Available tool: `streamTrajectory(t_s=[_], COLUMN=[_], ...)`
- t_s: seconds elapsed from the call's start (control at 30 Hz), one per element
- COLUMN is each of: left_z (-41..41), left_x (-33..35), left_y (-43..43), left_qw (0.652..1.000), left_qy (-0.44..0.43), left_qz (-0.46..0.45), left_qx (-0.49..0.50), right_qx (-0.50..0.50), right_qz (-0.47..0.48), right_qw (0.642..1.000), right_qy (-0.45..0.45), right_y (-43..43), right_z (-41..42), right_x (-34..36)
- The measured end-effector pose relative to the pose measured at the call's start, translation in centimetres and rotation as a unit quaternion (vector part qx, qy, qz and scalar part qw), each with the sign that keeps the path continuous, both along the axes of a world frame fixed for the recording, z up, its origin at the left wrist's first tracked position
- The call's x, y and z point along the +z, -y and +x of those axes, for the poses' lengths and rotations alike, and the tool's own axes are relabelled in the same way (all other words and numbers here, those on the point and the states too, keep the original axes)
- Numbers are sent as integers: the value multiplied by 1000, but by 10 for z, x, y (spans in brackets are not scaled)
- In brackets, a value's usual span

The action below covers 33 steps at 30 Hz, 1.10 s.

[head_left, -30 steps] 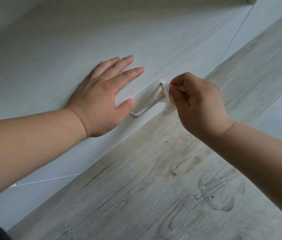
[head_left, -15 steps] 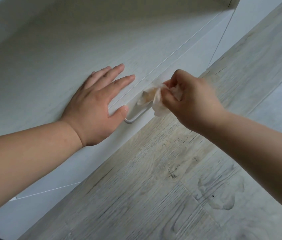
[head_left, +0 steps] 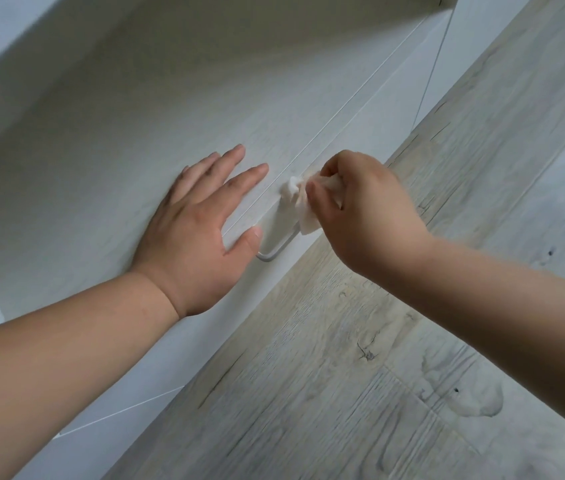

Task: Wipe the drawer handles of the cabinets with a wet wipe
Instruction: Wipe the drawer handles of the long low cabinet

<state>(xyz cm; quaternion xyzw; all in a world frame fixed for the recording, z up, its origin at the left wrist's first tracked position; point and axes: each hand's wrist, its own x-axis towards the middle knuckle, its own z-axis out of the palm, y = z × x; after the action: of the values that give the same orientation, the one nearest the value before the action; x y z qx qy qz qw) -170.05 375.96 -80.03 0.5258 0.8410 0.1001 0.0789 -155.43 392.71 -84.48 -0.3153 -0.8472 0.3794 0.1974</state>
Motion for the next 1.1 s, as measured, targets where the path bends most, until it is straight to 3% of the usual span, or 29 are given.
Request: streamTrajectory(t_s=[0.23, 0.6, 0.77, 0.9, 1.1], left_z=[0, 1, 2, 2, 3], left_x=[-1, 1, 1, 0, 1], left_y=[0, 0, 0, 0, -1], left_qw=[1000, 1000, 1000, 1000, 1000], left_qy=[-1, 6, 3, 0, 1], left_qz=[-1, 2, -7, -9, -7], left_qx=[-2, 5, 7, 9, 15], right_qx=[-20, -56, -33, 1, 4], right_qz=[2, -11, 31, 84, 32], right_qw=[999, 993, 992, 993, 995], right_qy=[43, -106, -121, -82, -94], right_y=[8, 1, -5, 3, -5], right_z=[-2, -4, 0, 5, -2], right_x=[4, -13, -17, -17, -10])
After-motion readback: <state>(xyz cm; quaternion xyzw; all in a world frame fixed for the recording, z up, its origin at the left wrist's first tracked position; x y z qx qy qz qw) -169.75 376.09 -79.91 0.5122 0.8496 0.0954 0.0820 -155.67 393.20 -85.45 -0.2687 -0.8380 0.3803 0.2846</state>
